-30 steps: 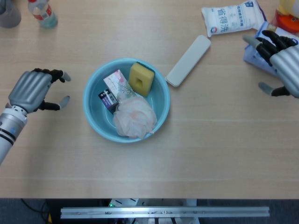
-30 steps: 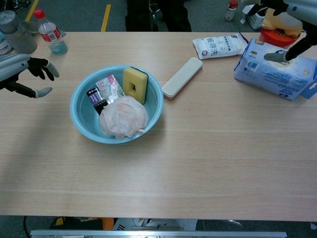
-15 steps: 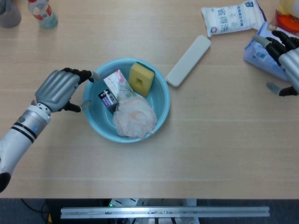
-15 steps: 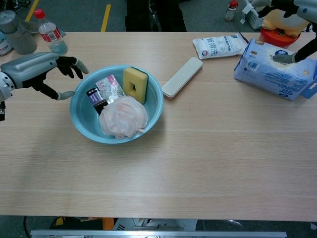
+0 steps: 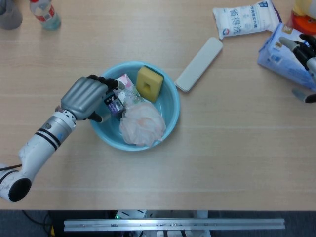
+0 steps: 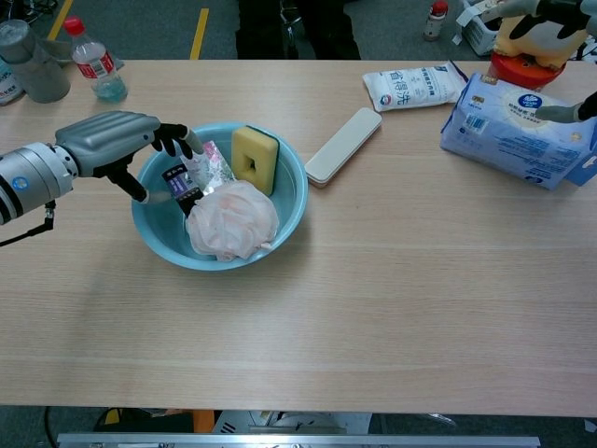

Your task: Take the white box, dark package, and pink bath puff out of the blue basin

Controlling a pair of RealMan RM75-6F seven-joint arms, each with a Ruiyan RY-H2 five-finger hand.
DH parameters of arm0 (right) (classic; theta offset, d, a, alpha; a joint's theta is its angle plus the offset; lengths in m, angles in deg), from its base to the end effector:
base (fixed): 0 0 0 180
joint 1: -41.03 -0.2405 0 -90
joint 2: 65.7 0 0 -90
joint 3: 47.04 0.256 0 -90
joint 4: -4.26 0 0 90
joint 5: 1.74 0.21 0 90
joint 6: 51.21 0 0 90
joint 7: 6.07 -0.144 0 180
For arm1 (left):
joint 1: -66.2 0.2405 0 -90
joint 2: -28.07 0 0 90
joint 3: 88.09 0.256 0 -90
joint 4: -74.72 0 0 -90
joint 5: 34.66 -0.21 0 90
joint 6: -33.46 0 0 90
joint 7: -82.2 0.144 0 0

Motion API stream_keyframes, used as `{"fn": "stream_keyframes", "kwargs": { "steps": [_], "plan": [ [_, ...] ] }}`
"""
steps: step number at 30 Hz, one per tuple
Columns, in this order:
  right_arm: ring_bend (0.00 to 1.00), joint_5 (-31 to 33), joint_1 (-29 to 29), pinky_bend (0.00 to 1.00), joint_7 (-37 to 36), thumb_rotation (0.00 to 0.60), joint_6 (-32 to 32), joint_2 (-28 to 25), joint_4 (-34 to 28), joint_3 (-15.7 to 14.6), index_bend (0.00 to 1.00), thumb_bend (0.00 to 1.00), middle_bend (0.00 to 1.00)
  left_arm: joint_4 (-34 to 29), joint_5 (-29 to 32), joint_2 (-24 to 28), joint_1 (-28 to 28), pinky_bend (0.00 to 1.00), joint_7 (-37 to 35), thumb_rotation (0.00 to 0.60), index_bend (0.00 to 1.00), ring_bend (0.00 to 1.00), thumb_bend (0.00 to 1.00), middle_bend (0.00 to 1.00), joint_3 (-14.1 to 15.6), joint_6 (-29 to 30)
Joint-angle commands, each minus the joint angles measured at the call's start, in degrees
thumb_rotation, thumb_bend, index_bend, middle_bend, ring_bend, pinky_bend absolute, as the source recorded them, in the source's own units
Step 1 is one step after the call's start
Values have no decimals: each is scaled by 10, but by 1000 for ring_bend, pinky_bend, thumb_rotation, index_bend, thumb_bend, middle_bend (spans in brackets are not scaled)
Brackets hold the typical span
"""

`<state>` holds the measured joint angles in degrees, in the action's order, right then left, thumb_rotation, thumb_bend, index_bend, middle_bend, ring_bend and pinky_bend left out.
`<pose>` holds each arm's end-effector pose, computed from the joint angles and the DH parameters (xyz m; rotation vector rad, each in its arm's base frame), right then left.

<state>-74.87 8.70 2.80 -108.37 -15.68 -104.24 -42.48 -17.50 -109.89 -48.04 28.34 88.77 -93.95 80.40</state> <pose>-0.2032 -0.2919 0.1575 1.8213 -0.8906 0.7750 -0.1824 0.3100 0.0171 -2.0385 -1.0629 -0.8519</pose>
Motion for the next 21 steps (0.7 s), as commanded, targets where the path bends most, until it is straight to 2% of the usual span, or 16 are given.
{"fn": "stream_keyframes", "kwargs": {
  "steps": [1, 14, 21],
  "plan": [
    [72, -3, 2, 213, -2, 600, 1, -1, 1, 1, 0, 212, 197, 9, -16, -5, -2, 273, -7, 600, 231, 285, 250, 286, 5, 8],
    [73, 0, 14, 213, -1, 600, -2, -10, -7, 5, 0, 212, 200, 49, -81, -13, -11, 273, -50, 600, 262, 284, 253, 289, 32, 20],
    [72, 3, 19, 213, 0, 600, -5, -14, -12, 8, 0, 212, 201, 75, -98, -22, -18, 273, -71, 600, 336, 284, 252, 295, 38, 23]
  ]
}}
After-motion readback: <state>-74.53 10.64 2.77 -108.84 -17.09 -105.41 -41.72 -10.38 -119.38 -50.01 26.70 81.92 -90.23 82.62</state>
